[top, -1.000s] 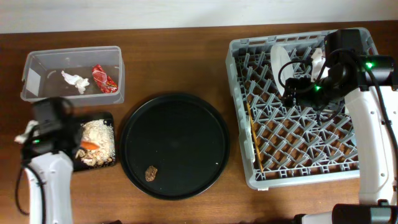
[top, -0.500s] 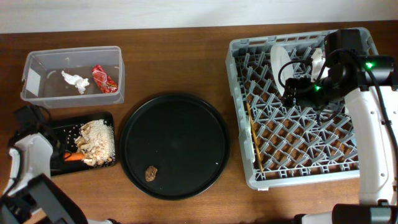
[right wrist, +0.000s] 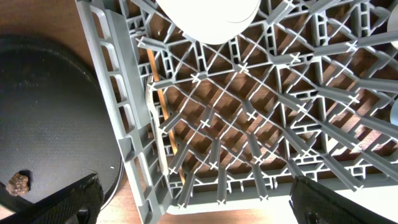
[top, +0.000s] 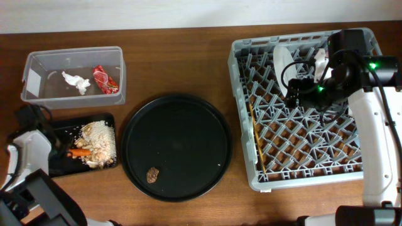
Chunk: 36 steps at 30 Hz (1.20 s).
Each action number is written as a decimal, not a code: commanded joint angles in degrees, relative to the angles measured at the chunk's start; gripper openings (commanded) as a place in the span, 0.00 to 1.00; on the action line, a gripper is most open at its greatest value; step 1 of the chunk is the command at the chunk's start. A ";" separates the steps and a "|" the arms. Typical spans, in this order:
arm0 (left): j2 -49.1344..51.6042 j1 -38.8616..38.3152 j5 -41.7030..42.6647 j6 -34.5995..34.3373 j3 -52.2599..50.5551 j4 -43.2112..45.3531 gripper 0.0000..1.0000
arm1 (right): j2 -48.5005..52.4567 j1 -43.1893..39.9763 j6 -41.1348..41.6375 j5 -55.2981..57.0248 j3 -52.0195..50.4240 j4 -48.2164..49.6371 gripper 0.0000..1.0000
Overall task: Sort waste into correct bins and load items into the dishwasher rack
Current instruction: 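Reach the left gripper back to the round tray and grasp the brown scrap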
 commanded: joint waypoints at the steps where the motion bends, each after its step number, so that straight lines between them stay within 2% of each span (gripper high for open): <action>1: -6.12 -1.07 12.22 8.66 6.64 -3.56 0.72 | -0.04 -0.07 0.00 -0.11 -0.20 0.17 0.99; 4: -9.94 -6.16 17.07 11.58 6.95 -8.61 0.72 | -0.02 -0.07 -0.02 -0.13 -0.20 0.42 0.99; 8: -10.67 -18.34 17.05 13.27 6.43 -17.62 0.73 | -0.02 -0.07 0.00 -0.13 -0.20 0.57 0.99; 11: -10.64 -29.00 16.87 16.81 2.51 -18.34 0.77 | -0.02 -0.07 -0.02 -0.13 -0.20 0.57 0.99; 15: -9.33 -40.50 15.34 16.92 -5.64 -17.55 0.84 | -0.02 -0.07 -0.02 -0.13 -0.20 0.55 0.99; 19: -7.21 -44.65 15.32 16.92 -10.27 -15.41 0.84 | -0.02 -0.07 0.00 -0.13 -0.20 0.52 0.99; 25: -3.56 -45.09 15.34 16.94 -12.55 -11.21 0.84 | -0.02 -0.07 0.00 -0.13 -0.20 0.52 0.99; 26: -3.08 -45.09 15.56 16.94 -12.55 -10.62 0.83 | -0.02 -0.07 0.00 -0.13 -0.20 0.52 0.99; 31: -0.50 -45.09 16.20 16.92 -12.55 -10.10 0.64 | -0.02 -0.07 -0.02 -0.11 -0.20 0.52 0.99; 32: 0.09 -45.09 16.17 16.92 -12.55 -10.08 0.63 | -0.02 -0.07 -0.02 -0.11 -0.20 0.55 0.99; 36: 0.74 -45.09 16.17 16.90 -12.55 -10.01 0.42 | -0.02 -0.07 -0.02 -0.13 -0.20 0.55 0.99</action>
